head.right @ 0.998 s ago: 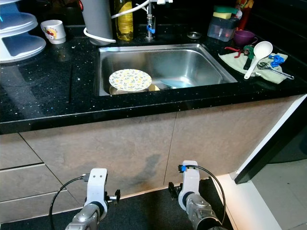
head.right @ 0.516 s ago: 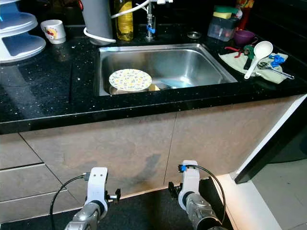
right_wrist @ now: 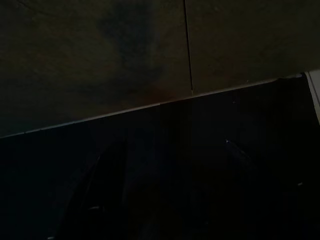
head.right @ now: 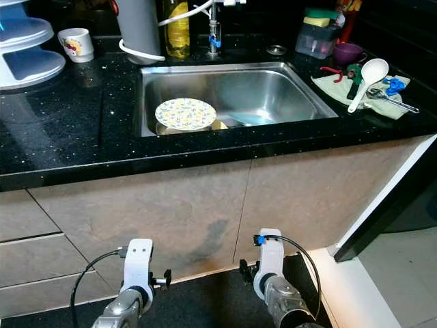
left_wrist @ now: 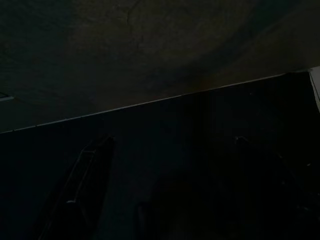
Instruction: Kitchen organization
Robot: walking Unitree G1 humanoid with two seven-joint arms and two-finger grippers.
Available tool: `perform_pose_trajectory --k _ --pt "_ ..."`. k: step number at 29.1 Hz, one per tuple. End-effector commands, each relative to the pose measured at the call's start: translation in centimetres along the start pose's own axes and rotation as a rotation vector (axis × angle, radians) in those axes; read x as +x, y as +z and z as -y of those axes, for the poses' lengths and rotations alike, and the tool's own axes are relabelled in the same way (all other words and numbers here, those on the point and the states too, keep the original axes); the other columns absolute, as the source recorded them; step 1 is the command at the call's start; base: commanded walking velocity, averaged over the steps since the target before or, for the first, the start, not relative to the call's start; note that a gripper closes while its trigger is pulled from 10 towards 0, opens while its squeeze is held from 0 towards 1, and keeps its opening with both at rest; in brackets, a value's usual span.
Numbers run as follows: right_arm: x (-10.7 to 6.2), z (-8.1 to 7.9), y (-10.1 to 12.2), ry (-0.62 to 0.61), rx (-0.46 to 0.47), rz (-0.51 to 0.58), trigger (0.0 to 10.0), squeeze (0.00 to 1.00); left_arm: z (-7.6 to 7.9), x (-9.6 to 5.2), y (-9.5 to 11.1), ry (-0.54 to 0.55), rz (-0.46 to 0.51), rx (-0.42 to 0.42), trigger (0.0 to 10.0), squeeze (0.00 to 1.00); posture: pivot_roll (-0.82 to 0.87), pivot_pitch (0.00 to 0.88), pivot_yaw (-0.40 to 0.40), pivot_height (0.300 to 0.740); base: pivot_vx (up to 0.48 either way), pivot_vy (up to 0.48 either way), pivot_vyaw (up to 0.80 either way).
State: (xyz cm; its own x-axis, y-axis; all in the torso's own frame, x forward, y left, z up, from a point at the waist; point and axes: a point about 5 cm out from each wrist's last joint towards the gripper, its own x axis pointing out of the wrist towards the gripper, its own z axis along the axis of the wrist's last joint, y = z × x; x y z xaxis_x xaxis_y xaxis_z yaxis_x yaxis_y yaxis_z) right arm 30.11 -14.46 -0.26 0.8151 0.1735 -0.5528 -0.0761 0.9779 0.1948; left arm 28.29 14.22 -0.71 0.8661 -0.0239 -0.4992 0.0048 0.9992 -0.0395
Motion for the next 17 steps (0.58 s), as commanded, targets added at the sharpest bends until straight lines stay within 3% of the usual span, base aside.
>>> perform_pose_trajectory --k 1,17 --pt "-0.1 0.11 -0.58 -0.008 0.018 -0.016 10.0 0.0 -0.15 -0.29 -1.29 0.001 -0.05 0.002 10.0 0.0 -0.05 0.168 -0.049 0.74 0.0 0.0 0.0" --pt "-0.18 0.12 -0.9 -0.011 0.022 -0.019 10.0 0.0 -0.13 -0.41 -1.68 -0.004 -0.061 0.005 10.0 0.0 -0.05 0.148 -0.041 0.74 0.0 0.0 0.0"
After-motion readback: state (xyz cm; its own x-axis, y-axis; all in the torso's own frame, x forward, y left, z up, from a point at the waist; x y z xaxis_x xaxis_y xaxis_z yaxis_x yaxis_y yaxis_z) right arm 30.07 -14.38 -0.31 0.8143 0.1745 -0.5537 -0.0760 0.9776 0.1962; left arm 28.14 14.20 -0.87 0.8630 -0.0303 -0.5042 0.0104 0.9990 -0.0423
